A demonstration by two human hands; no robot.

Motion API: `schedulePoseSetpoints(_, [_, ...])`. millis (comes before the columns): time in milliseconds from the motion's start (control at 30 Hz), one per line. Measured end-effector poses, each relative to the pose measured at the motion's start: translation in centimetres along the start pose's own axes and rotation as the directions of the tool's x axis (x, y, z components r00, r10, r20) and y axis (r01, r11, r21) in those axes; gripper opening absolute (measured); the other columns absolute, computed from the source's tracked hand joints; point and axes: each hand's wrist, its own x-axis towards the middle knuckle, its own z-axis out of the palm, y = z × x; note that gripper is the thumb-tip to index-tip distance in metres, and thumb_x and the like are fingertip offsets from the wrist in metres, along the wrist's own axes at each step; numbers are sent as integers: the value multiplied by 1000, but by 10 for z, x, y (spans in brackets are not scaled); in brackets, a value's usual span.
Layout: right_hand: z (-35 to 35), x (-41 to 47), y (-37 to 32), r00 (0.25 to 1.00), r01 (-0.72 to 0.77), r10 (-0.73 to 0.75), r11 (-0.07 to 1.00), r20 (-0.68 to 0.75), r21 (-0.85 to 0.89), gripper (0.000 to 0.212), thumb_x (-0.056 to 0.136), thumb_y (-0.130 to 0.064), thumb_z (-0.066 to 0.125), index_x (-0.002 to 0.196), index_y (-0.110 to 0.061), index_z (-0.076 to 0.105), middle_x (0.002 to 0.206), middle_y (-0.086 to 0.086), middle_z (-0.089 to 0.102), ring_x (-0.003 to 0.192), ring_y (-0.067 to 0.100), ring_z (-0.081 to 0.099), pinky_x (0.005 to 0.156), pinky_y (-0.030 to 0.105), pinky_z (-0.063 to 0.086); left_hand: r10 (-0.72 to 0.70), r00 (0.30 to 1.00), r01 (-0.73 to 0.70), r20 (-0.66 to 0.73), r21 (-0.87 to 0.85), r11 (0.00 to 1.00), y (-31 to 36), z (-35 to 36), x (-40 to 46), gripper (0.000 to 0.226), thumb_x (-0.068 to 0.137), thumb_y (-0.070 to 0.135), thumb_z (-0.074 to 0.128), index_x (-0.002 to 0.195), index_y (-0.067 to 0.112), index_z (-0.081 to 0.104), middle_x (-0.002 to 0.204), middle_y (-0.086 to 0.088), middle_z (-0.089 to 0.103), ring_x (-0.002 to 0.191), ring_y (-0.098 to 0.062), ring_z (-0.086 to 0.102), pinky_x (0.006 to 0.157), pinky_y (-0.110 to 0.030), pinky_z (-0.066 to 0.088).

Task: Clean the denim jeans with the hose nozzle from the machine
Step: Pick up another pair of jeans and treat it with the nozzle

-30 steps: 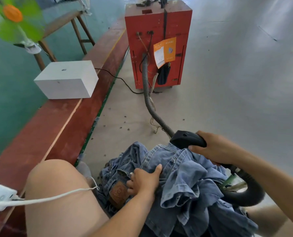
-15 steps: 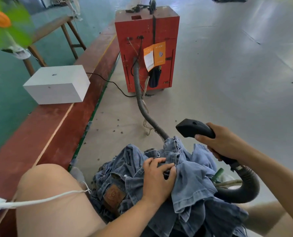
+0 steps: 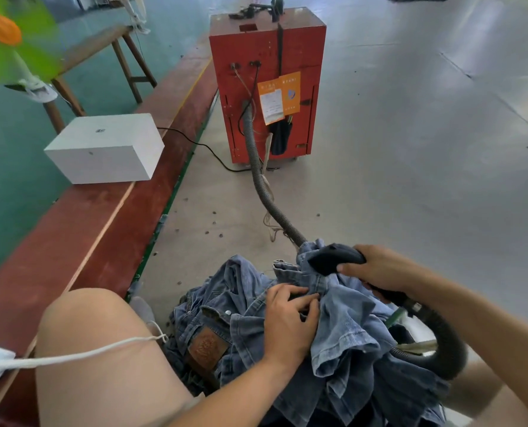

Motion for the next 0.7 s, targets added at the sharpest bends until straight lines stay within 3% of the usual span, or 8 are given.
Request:
schedulePoseSetpoints(100, [-4,13,-5,986,-6,21,996,-165,89,18,101,-36,67,106,-21,59,69,9,63,45,19,57,47,30,54,8,1000,-7,13,-45,999,-2,0,0,13,91,23,77,102,18,82,100,5,69,109,-13,55,98,-27,45])
schedulePoseSetpoints(167, [-17,11,-5,982,13,19,987,-190,163,18,100,-36,68,105,-21,60,67,9,62,46,20,57,47,31,54,-139,990,135,-13,-166,977,0,-2,0,19,87,22,78,104,21,71,102,8,63,102,-3,55,91,-20,46])
schedulePoseSetpoints(233, [-25,3,-7,995,50,-36,988,-96,148,16,99,-37,70,103,-23,62,62,5,63,47,19,59,48,31,54,-452,892,411,-7,-403,818,-1,-3,6,41,83,22,82,112,23,53,108,8,56,96,3,59,80,-12,49])
schedulePoseSetpoints(300, [-22,-7,-14,993,96,-102,991,65,88,15,98,-38,70,102,-26,63,61,0,65,48,19,60,48,32,55,-645,748,598,157,-580,553,-6,-3,15,47,83,23,84,118,19,54,110,6,64,92,4,66,79,-14,55])
schedulePoseSetpoints(367, [-12,-8,-24,972,119,-127,992,196,53,18,96,-40,71,104,-26,63,64,1,66,50,19,60,50,33,56,-630,711,657,313,-614,436,-14,-3,20,27,88,21,81,113,20,70,102,1,77,94,-10,74,90,-35,61])
schedulePoseSetpoints(433, [-1,1,-33,972,110,-110,994,207,11,18,97,-38,70,105,-23,63,64,3,65,49,19,59,50,33,56,-583,715,661,386,-646,382,-16,-4,18,16,92,16,77,107,22,77,101,-1,80,100,-21,75,95,-47,59])
schedulePoseSetpoints(600, [-9,19,-35,998,57,-61,994,34,89,12,100,-32,68,108,-25,62,65,4,61,47,17,56,48,30,52,-563,702,650,437,-717,253,-15,0,17,16,95,8,72,106,18,77,102,-6,80,100,-25,76,83,-35,62])
schedulePoseSetpoints(700, [-25,9,-27,978,61,-87,988,187,141,8,96,-40,72,97,-34,66,67,3,65,52,20,59,51,33,55,-568,703,646,428,-718,259,-17,0,20,18,96,7,70,109,18,76,104,-5,80,101,-23,76,87,-37,61])
